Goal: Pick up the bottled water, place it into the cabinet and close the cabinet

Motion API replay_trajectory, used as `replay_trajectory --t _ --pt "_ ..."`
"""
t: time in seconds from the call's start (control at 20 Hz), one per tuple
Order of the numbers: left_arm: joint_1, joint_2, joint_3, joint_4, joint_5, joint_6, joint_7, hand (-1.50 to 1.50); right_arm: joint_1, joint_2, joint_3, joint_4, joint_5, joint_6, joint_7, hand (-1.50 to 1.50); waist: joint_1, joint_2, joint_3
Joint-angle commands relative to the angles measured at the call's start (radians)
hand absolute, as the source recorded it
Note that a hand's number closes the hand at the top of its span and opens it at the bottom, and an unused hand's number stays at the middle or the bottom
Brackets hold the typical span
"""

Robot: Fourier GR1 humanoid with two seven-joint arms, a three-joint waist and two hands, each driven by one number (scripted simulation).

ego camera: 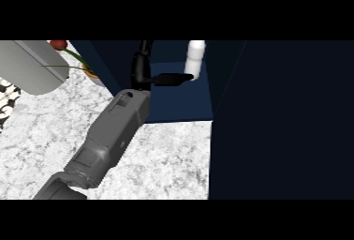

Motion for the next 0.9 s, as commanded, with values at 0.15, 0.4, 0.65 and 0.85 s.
replay_trajectory --t 0.15,0.4,0.65,0.85 --pt "0.125 0.042 0.01 -0.071 0.035 -0.141 -0.089 -1.5 0.009 -0.003 -0.035 -0.01 -0.038 -0.01 0.0 -1.5 0.046 -0.012 -0.004" --pt "0.152 0.075 -0.038 -0.174 0.077 -0.198 -0.035 -1.5 0.001 -0.009 -0.023 -0.007 -0.011 -0.021 0.015 -1.5 0.064 -0.017 -0.004" --pt "0.286 0.028 -0.127 -0.396 0.097 -0.172 0.05 -1.5 0.07 -0.036 -0.039 -0.124 -0.048 -0.041 0.072 -1.5 0.083 -0.029 -0.004" --pt "0.373 0.05 -0.191 -0.591 0.119 -0.172 0.152 -1.5 0.064 -0.038 -0.025 -0.062 -0.021 -0.024 0.027 -1.5 0.088 -0.03 -0.003"
